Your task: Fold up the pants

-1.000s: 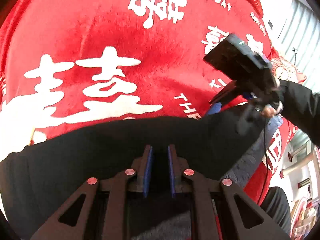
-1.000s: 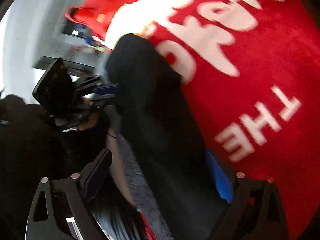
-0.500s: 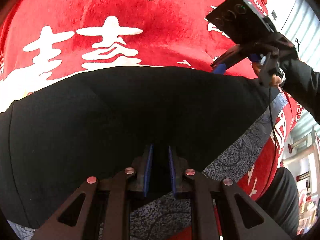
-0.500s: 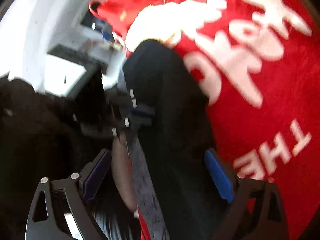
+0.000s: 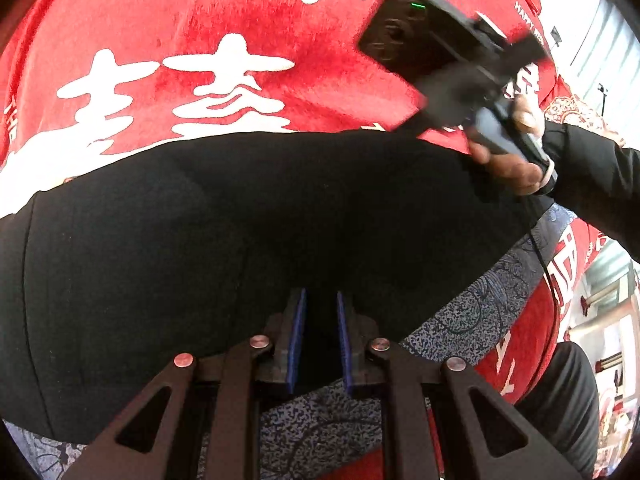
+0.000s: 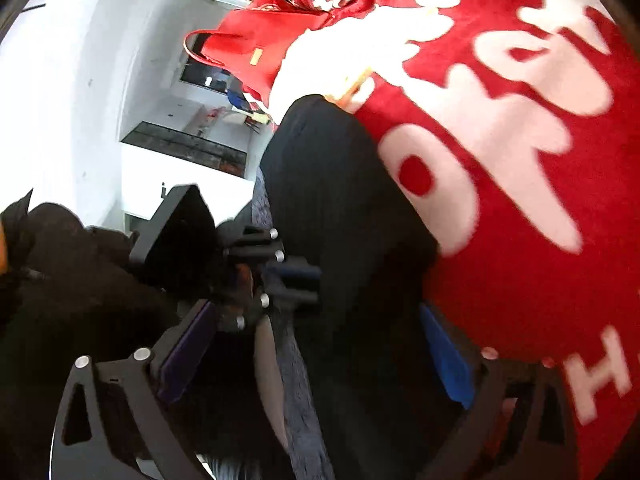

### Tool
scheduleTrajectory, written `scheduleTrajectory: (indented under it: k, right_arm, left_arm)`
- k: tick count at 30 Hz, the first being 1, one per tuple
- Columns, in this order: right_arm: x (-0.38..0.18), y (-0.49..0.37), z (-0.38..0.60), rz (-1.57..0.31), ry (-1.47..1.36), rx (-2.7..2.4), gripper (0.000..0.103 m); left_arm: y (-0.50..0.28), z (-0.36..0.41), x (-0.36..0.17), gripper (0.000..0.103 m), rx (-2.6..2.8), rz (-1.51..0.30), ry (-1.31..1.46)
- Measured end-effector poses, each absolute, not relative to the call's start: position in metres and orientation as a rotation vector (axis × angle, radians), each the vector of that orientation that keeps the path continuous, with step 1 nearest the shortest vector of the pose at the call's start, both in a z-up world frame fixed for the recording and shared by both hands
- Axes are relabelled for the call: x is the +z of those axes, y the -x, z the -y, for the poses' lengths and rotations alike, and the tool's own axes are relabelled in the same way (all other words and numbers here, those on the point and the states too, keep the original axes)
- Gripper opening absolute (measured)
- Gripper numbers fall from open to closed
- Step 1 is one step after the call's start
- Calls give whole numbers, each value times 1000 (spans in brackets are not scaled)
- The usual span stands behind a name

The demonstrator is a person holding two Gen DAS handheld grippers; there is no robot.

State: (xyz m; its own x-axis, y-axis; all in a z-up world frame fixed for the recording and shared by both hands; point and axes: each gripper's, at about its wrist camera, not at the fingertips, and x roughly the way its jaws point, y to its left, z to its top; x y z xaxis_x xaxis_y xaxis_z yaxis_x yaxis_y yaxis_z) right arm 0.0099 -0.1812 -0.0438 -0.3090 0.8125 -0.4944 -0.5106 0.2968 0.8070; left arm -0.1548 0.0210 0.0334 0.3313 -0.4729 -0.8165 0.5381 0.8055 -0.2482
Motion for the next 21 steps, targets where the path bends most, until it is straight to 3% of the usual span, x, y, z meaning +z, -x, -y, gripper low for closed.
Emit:
scheduleTrajectory:
  k: [4, 5, 6, 7, 8, 17, 21]
  right_arm:
    - [-42, -23, 168, -1294, -408, 1305, 102]
    - [-40, -23, 167, -1274, -417, 1274, 96]
    - [-37, -19, 162, -1255, -355, 1198, 87]
    - [-35, -15, 158, -1262, -262, 1137, 43]
    - [-33, -11, 156, -1264, -206, 1096, 30]
    - [11, 23, 127, -1165, 183, 888, 22]
    - [73, 65, 125, -910, 373, 770, 13]
  left_arm:
    - [153, -23, 35, 17, -651, -1057, -68]
    - [152, -23, 36, 17, -652, -1063, -65]
    - [150, -23, 38, 17, -652, -1071, -62]
    - [149, -23, 39, 17, -652, -1078, -59]
    - [148, -23, 40, 17, -655, -1088, -49]
    - [149, -24, 54, 17, -621, -1076, -72]
    - [153, -37, 87, 17, -628, -961, -41]
